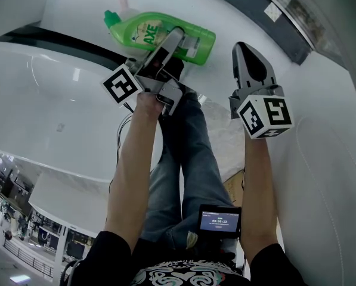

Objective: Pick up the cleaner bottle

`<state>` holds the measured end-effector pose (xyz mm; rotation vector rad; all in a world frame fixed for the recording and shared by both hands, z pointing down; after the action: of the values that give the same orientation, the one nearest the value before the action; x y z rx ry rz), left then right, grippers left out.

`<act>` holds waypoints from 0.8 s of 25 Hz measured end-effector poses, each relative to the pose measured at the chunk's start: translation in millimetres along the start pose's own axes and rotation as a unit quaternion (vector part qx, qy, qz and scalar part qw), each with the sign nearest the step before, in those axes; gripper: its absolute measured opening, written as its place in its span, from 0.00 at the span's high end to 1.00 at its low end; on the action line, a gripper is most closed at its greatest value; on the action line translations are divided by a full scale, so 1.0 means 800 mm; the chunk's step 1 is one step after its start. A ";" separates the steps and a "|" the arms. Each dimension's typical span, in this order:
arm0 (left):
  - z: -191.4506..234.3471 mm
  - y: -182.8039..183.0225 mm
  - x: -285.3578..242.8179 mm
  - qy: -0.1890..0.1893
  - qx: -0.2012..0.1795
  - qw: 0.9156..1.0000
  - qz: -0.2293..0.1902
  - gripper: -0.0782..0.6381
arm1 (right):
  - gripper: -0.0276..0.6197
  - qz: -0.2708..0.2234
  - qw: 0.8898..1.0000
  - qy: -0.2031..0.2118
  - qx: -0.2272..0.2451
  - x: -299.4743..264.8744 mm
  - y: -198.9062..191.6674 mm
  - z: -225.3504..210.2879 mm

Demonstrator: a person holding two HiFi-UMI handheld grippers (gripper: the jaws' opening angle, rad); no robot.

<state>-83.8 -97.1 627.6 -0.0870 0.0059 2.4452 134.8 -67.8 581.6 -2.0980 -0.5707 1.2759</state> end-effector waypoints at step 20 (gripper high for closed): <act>-0.128 0.009 0.018 -0.009 -0.029 0.999 -0.017 0.61 | 0.91 -0.043 0.998 -0.006 0.052 0.070 0.076 0.045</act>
<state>-93.5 -96.1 524.6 -0.0911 -0.0746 2.4129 130.4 -65.8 491.6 -1.9615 -0.5810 1.2452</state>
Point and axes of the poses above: the fingertips, and each gripper's own axes: x backward along the fingers, z to its left, y out of its top, the point moved 8 cm from there along x, backward along the fingers, and after that the axes turned 8 degrees about z, right-handed, at the moved point
